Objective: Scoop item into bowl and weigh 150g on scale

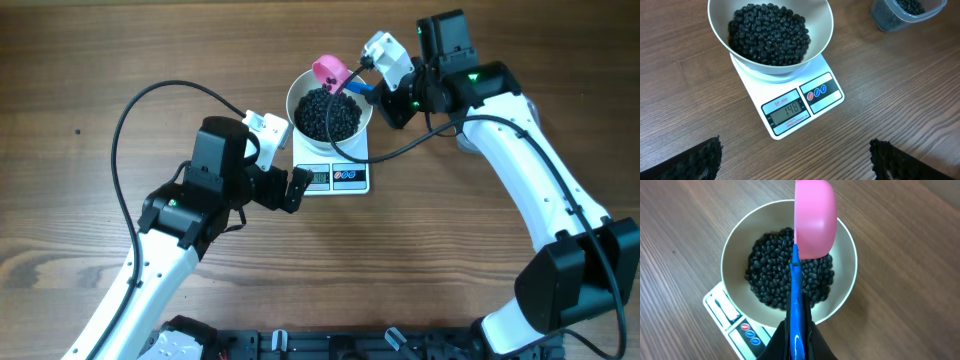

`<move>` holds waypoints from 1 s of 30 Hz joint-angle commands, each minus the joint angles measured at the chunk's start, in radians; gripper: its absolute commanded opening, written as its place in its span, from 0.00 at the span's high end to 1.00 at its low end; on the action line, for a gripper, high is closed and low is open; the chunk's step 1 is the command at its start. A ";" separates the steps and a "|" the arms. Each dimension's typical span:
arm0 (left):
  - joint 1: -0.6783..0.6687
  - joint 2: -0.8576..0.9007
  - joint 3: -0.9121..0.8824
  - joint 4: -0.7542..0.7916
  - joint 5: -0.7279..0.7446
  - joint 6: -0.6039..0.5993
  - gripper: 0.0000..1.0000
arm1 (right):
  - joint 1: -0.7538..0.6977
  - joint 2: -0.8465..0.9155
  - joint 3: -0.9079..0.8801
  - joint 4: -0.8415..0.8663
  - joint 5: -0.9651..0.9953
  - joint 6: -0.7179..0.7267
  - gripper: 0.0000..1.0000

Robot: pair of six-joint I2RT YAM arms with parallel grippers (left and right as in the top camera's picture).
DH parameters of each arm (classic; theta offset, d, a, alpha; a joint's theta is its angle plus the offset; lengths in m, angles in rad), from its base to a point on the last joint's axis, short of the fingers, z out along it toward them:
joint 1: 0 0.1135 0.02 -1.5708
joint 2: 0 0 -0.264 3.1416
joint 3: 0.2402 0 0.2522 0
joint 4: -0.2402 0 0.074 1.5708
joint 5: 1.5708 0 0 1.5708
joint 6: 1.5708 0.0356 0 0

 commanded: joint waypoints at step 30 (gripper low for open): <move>-0.003 0.002 0.012 0.003 -0.006 0.020 0.00 | 0.005 -0.021 0.016 0.057 0.050 -0.090 0.96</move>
